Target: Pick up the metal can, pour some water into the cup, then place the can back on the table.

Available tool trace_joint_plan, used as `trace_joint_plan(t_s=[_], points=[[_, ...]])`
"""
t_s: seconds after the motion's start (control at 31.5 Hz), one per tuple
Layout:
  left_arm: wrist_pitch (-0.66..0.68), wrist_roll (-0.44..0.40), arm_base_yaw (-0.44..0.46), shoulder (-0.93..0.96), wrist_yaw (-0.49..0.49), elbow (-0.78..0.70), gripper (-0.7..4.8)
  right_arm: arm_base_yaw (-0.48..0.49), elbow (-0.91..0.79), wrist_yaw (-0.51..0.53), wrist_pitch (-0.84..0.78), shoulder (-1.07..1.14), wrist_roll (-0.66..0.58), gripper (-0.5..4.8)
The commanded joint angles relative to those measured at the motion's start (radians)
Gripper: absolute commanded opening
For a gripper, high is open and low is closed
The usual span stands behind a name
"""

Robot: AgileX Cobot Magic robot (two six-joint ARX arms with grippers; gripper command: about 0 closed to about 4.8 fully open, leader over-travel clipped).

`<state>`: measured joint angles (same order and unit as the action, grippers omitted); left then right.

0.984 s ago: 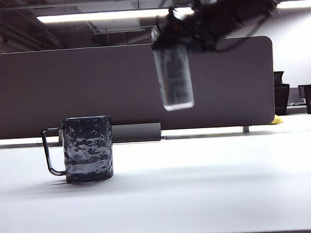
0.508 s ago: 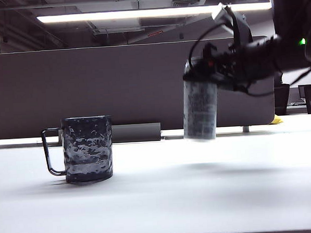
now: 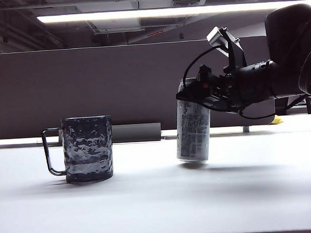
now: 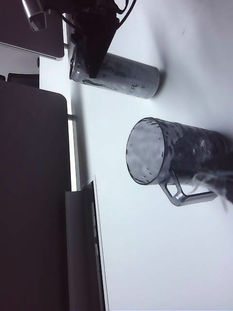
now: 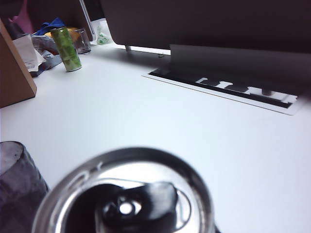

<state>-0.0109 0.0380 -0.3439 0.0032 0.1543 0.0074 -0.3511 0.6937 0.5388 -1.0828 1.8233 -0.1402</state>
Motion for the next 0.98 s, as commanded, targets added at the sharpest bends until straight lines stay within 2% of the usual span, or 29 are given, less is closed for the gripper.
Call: trace_joint_plan(t_s=[0.03, 0.35, 0.51, 0.64, 0.76, 0.89, 0.98], points=[[-0.012, -0.001, 0.002, 0.001, 0.003, 0.001, -0.05, -0.001, 0.007, -0.002, -0.023, -0.008, 0.056, 2.7], [-0.011, -0.001, 0.002, 0.001, 0.003, 0.001, -0.05, -0.006, 0.007, -0.032, 0.074, -0.007, 0.172, 2.7], [-0.012, -0.001, 0.002, 0.001, 0.003, 0.001, -0.05, -0.007, 0.007, -0.029, 0.084, -0.007, 0.175, 2.71], [-0.011, -0.001, 0.002, 0.001, 0.003, 0.001, -0.05, -0.007, 0.008, -0.02, 0.084, -0.008, 0.174, 3.44], [-0.012, -0.001, 0.004, 0.001, 0.003, 0.001, -0.05, -0.007, 0.008, -0.021, 0.077, -0.009, 0.169, 3.77], [-0.011, -0.001, 0.025, 0.001, 0.008, 0.002, -0.05, -0.007, 0.008, -0.02, -0.006, -0.012, 0.138, 3.85], [-0.012, -0.001, 0.085, 0.001, 0.007, 0.002, -0.05, -0.007, 0.008, -0.023, -0.108, -0.019, 0.094, 3.92]])
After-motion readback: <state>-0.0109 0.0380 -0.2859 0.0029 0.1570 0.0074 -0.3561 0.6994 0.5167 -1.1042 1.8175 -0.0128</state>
